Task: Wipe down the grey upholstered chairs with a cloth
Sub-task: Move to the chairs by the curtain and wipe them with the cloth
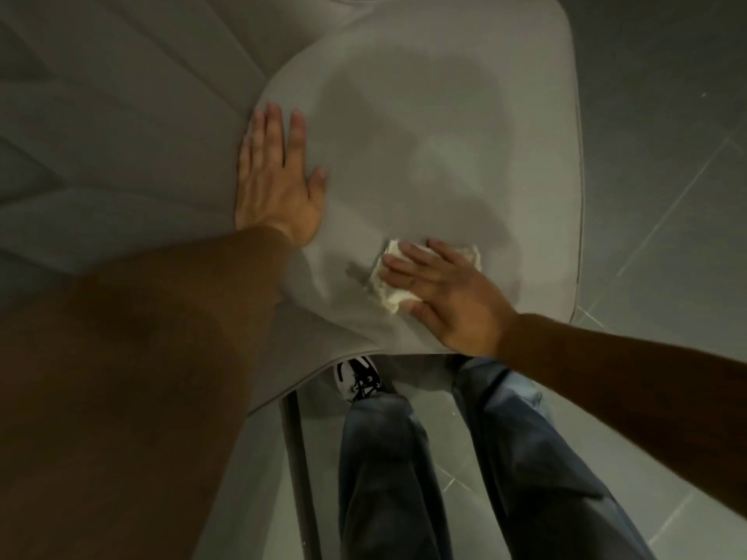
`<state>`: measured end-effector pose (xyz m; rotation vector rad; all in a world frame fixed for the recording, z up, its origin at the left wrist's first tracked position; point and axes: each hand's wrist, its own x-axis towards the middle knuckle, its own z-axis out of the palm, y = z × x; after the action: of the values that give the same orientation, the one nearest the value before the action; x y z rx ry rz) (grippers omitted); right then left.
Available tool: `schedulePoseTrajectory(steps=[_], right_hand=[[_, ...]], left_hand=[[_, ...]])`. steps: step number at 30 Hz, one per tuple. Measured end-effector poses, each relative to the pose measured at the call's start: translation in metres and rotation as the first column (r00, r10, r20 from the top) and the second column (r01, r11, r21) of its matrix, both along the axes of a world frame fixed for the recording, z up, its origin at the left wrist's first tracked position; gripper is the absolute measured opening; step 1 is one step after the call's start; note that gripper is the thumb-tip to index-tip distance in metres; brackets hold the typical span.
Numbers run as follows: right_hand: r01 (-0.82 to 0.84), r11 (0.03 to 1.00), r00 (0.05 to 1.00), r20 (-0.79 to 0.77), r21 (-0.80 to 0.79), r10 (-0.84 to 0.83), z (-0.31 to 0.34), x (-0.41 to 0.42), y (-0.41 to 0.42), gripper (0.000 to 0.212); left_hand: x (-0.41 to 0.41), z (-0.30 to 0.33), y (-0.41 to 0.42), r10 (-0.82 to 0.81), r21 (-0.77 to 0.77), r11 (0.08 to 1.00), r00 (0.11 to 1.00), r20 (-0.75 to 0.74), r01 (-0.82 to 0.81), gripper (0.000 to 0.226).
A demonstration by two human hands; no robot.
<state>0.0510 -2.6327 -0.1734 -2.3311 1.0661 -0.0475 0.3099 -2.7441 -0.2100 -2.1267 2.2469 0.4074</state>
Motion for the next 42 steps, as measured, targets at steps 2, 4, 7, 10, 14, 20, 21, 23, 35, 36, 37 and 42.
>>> schedulePoseTrajectory(steps=[2, 4, 7, 10, 14, 20, 21, 23, 35, 36, 37, 42], right_hand=[[0.123, 0.992, 0.991, 0.057, 0.033, -0.125, -0.001, 0.024, 0.006, 0.047], [0.044, 0.999, 0.997, 0.065, 0.018, -0.045, -0.005, 0.059, 0.008, 0.048], [-0.169, 0.984, 0.985, -0.048, -0.062, 0.167, -0.016, 0.099, 0.015, 0.048], [-0.302, 0.946, 0.95, -0.122, -0.121, 0.287, -0.021, 0.087, 0.01, 0.047], [-0.53, 0.842, 0.846, -0.133, -0.106, 0.516, -0.016, 0.022, 0.008, 0.048], [-0.458, 0.889, 0.861, -0.259, -0.019, 0.438, 0.022, -0.105, -0.033, 0.039], [-0.385, 0.922, 0.889, -0.281, -0.035, 0.361, 0.029, -0.12, -0.042, 0.04], [-0.164, 0.978, 0.96, -0.249, -0.13, 0.128, 0.039, -0.134, -0.062, 0.043], [0.134, 0.975, 0.953, -0.248, -0.175, -0.175, -0.01, -0.029, -0.024, 0.047], [0.043, 0.987, 0.96, -0.266, -0.152, -0.083, -0.01, -0.045, -0.012, 0.048], [-0.035, 0.992, 0.962, -0.274, -0.124, 0.0, -0.007, -0.064, -0.003, 0.048], [0.248, 0.967, 0.961, -0.114, -0.052, -0.252, 0.03, -0.13, -0.019, 0.049]], left_hand=[[0.001, -0.003, 0.0, -0.002, -0.021, 1.0, 1.0, 0.007, 0.002, 0.075], [0.001, -0.005, 0.001, -0.003, -0.026, 1.0, 1.0, 0.013, 0.003, 0.075], [0.002, -0.006, 0.001, 0.0, -0.014, 1.0, 1.0, 0.01, 0.001, 0.075], [0.004, -0.005, 0.001, -0.008, 0.003, 1.0, 1.0, 0.009, 0.008, 0.076], [0.001, -0.002, 0.001, -0.018, 0.036, 0.999, 1.0, 0.008, 0.018, 0.075], [-0.007, 0.008, 0.004, -0.257, -0.067, 0.963, 0.963, 0.08, 0.262, 0.072], [-0.01, 0.008, 0.004, -0.349, -0.079, 0.931, 0.933, 0.088, 0.355, 0.07], [-0.011, 0.007, 0.002, -0.374, -0.05, 0.926, 0.927, 0.035, 0.375, 0.07], [-0.014, 0.006, 0.002, -0.263, 0.053, 0.964, 0.964, 0.048, 0.261, 0.075], [-0.015, 0.005, 0.002, -0.253, 0.071, 0.966, 0.966, 0.061, 0.249, 0.075], [-0.017, 0.005, 0.003, -0.239, 0.09, 0.969, 0.968, 0.078, 0.232, 0.074], [-0.033, 0.004, 0.009, -0.122, 0.124, 0.987, 0.983, 0.14, 0.105, 0.08]])
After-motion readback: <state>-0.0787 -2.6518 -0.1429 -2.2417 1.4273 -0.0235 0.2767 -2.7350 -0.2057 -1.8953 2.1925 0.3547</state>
